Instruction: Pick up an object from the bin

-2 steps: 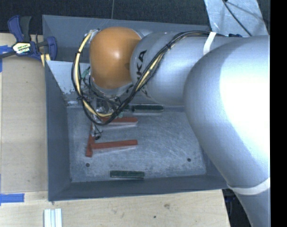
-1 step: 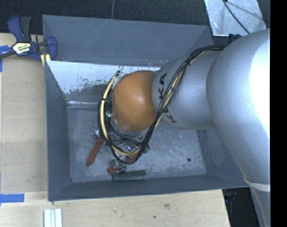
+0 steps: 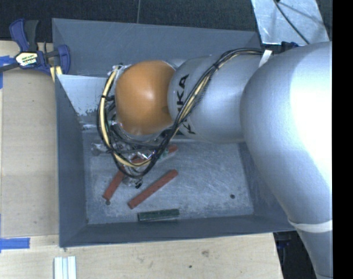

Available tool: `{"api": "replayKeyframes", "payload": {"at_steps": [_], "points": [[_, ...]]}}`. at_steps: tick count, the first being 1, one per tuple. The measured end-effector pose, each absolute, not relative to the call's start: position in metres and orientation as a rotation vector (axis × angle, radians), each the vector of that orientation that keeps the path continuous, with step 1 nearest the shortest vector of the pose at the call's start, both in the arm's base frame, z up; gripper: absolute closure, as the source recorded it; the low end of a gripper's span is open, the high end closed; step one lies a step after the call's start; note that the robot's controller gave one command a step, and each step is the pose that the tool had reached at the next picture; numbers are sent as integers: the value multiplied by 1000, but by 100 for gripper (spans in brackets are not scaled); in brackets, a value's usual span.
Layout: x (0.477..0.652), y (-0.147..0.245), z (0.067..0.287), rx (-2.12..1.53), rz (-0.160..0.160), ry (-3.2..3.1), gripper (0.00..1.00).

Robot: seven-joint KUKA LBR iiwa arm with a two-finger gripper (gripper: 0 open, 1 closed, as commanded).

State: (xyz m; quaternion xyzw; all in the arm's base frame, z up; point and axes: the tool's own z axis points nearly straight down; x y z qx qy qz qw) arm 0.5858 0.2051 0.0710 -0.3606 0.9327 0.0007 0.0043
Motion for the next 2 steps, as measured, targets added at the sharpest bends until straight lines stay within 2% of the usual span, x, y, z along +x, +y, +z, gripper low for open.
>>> {"api": "replayKeyframes", "payload": {"at_steps": [1, 2], "points": [[585, 204, 71, -1125, 3, 2927, 100], [593, 188, 213, -1358, -3, 2819, 100]]}}
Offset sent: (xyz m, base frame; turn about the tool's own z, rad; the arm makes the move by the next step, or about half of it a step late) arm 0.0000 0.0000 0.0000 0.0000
